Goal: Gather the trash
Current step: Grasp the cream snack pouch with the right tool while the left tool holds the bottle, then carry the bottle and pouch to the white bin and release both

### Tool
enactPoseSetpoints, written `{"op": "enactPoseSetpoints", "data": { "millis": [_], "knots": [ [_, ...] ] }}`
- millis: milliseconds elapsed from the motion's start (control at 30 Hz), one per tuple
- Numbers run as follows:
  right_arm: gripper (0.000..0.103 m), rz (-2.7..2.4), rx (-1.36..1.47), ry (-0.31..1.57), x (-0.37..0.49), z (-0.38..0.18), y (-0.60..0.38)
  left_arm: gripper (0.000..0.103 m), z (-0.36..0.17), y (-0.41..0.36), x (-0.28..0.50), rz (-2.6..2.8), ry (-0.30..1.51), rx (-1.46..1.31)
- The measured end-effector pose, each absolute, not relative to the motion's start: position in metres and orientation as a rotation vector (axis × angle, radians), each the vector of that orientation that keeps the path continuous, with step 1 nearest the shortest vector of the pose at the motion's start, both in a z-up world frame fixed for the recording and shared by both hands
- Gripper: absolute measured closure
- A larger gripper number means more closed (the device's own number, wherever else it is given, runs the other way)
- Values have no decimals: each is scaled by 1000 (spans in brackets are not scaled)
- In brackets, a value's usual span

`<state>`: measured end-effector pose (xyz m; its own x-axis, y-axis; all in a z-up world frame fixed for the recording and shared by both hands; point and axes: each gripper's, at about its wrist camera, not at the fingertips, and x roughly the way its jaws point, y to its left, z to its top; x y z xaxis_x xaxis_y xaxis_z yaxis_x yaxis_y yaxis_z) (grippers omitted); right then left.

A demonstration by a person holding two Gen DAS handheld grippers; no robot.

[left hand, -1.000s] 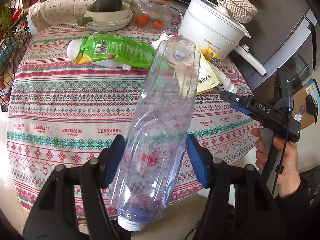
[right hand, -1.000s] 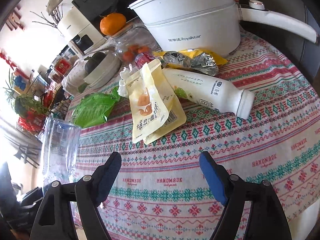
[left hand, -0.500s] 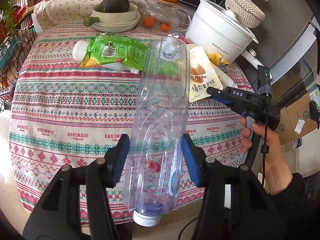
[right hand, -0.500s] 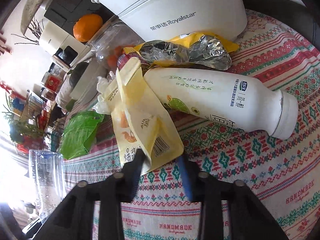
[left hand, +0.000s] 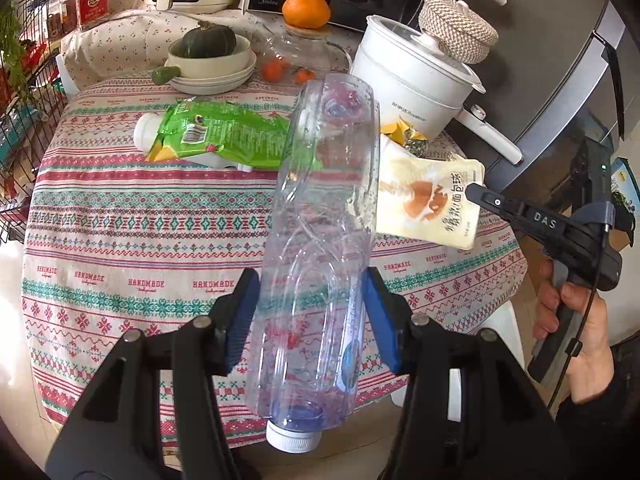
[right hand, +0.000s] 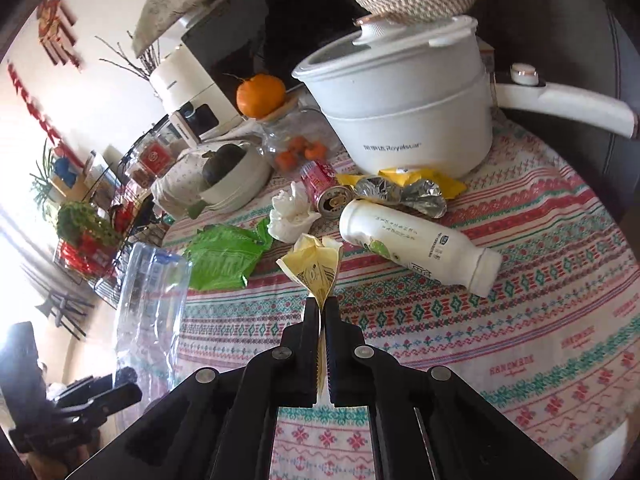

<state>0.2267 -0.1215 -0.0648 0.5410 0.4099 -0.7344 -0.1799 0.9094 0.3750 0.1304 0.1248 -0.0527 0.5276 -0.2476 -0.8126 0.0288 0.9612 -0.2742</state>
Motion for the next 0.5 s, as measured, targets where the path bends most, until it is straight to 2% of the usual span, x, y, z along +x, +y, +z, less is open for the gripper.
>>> {"op": "enactPoseSetpoints", "data": {
  "millis": [500],
  "knots": [
    [100, 293, 199, 892, 105, 3, -178, 48, -37, 75, 96, -332, 965, -169]
  ]
}}
